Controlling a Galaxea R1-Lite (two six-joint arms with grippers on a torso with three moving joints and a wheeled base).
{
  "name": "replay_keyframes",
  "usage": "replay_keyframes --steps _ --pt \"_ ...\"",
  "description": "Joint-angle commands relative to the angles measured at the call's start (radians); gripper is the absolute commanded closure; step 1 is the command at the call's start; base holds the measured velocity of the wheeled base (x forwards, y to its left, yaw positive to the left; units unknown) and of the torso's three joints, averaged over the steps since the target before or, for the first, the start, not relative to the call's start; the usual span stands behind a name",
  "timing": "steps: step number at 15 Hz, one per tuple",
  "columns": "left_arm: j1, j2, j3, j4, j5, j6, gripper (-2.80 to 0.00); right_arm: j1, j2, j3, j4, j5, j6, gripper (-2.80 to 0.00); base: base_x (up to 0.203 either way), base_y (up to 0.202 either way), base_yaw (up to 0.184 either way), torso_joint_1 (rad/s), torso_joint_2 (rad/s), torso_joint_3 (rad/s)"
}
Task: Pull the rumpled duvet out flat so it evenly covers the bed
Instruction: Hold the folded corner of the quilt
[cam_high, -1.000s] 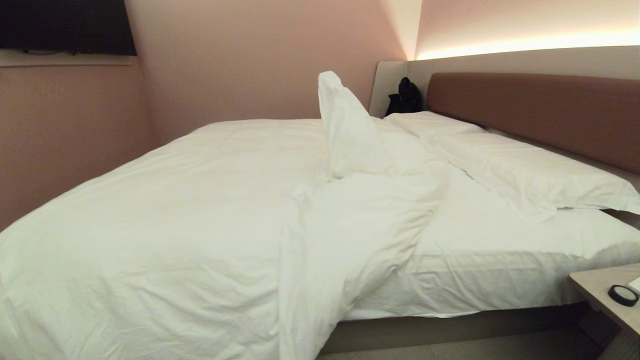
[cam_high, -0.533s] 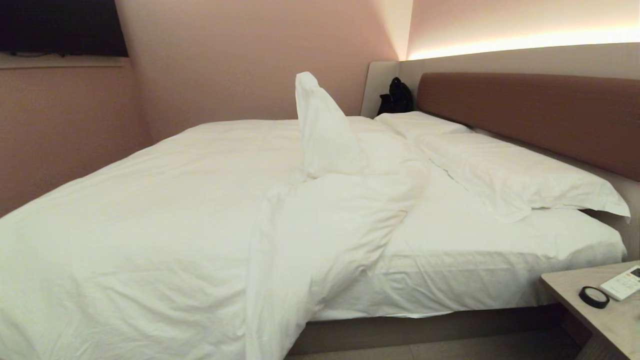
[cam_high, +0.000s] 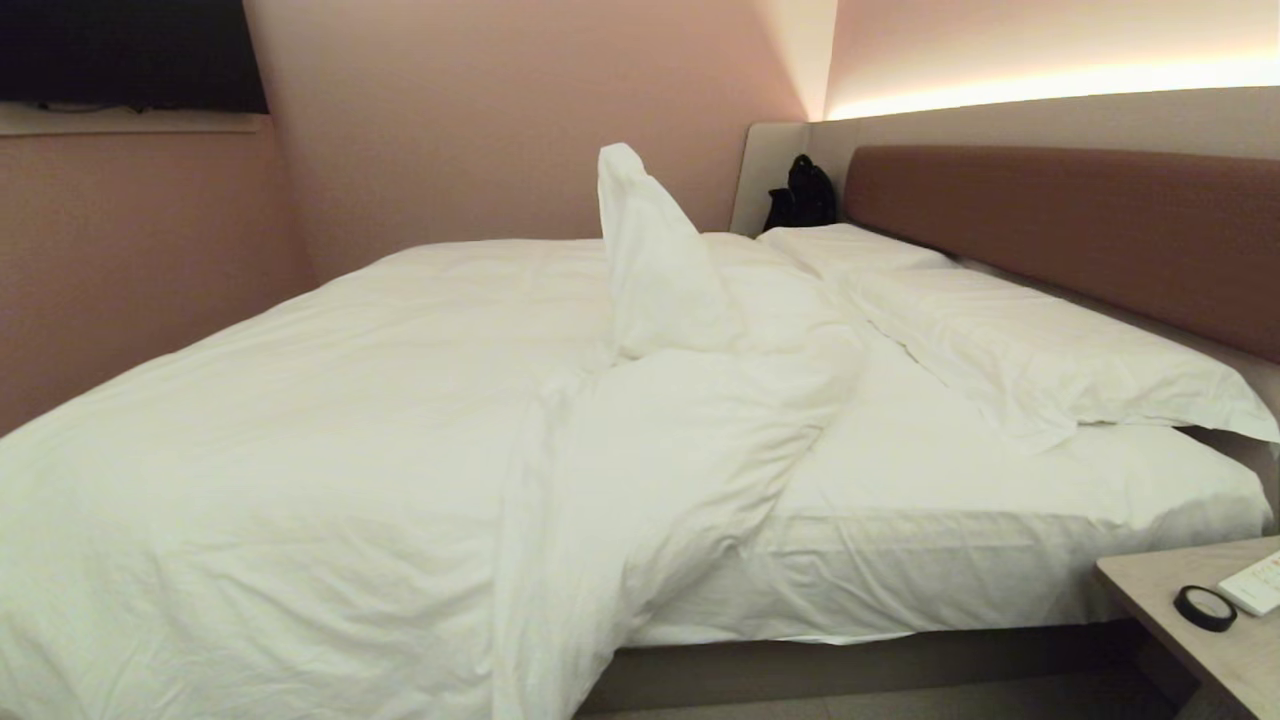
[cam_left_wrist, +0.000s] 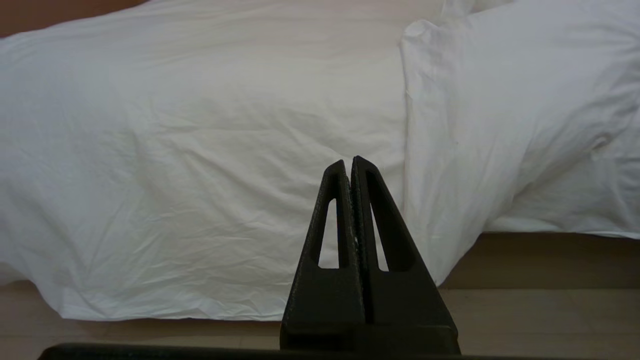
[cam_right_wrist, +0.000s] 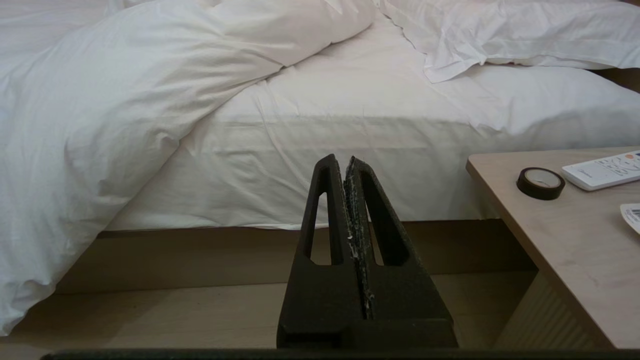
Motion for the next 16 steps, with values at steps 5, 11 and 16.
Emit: replay_keyframes --steps 5,11,16 --pt "-0.001 0.000 0.000 0.000 0.000 -0.001 0.00 0.000 0.000 0.000 -0.001 0.000 0.000 0.00 0.000 0.000 0.000 0.000 0.00 0.000" --pt "-0.001 0.000 0.000 0.000 0.000 -0.010 0.00 0.000 0.000 0.000 0.001 0.000 0.000 0.00 0.000 0.000 0.000 0.000 0.00 0.000" --pt "-0.001 0.000 0.000 0.000 0.000 -0.008 0.00 0.000 0.001 0.000 0.000 0.000 0.000 0.00 0.000 0.000 0.000 0.000 0.00 0.000"
